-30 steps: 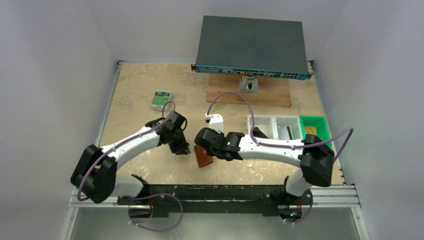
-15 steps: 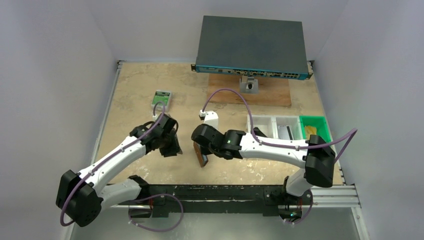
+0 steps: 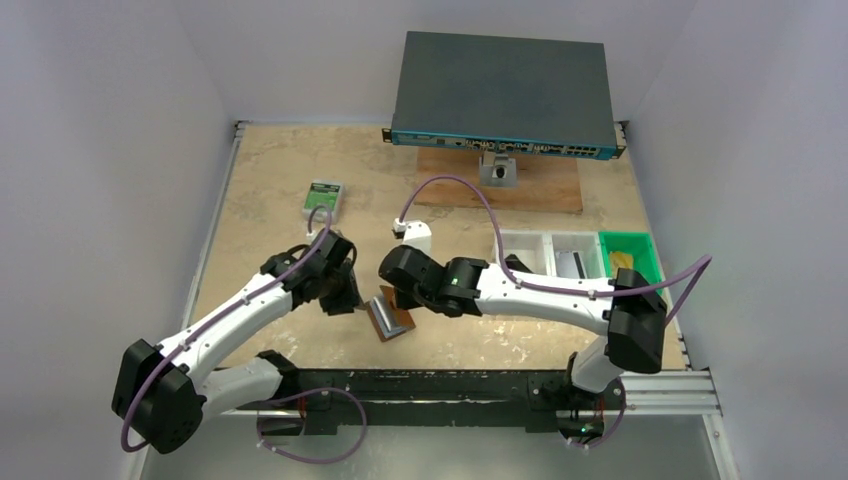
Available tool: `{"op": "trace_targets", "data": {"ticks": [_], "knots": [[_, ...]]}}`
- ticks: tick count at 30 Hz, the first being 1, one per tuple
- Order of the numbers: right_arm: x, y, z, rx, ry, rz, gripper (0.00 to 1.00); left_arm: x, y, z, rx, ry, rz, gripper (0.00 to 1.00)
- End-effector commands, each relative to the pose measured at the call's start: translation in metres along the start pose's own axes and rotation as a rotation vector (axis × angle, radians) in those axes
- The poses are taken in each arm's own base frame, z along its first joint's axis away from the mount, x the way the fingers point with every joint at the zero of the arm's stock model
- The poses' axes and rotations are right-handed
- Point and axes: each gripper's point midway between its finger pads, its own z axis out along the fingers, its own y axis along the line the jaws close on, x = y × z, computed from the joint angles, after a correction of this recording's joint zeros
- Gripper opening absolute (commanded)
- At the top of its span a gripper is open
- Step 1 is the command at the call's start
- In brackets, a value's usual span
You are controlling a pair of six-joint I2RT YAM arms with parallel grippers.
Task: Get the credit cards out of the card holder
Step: Open the card holder at the center of the board.
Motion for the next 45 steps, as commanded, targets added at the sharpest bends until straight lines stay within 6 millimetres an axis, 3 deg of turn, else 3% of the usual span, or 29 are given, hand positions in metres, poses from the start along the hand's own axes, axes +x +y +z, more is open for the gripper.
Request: {"op": "trace_targets", "data": {"ticks": [1,8,12,23,29,34,41,45], "knots": [[0.004,-0.036,-0.001,0.096,-0.011,0.025,0.00,0.000,-0.010,0.006,0.046,0.010,0.009,0.29],[0.032,-0.118,0.010,0.234,0.030,0.082,0.00,0.004,-0.026,0.020,0.053,0.055,0.040,0.29],[0.049,-0.133,0.019,0.241,0.051,0.073,0.00,0.004,-0.037,0.026,0.058,0.070,0.046,0.27],[0.064,-0.143,0.049,0.253,0.077,0.050,0.00,0.004,-0.070,0.039,0.057,0.103,0.092,0.25],[0.061,-0.138,0.051,0.228,0.075,0.055,0.00,0.006,-0.092,0.042,0.094,0.119,0.113,0.24],[0.053,-0.129,0.044,0.185,0.060,0.066,0.00,0.012,-0.113,0.048,0.135,0.157,0.127,0.24],[0.031,-0.120,0.016,0.134,0.008,0.101,0.24,0.018,-0.129,0.070,0.152,0.214,0.115,0.25],[0.021,-0.119,0.000,0.118,-0.018,0.120,0.28,0.021,-0.131,0.083,0.140,0.243,0.124,0.25]]}}
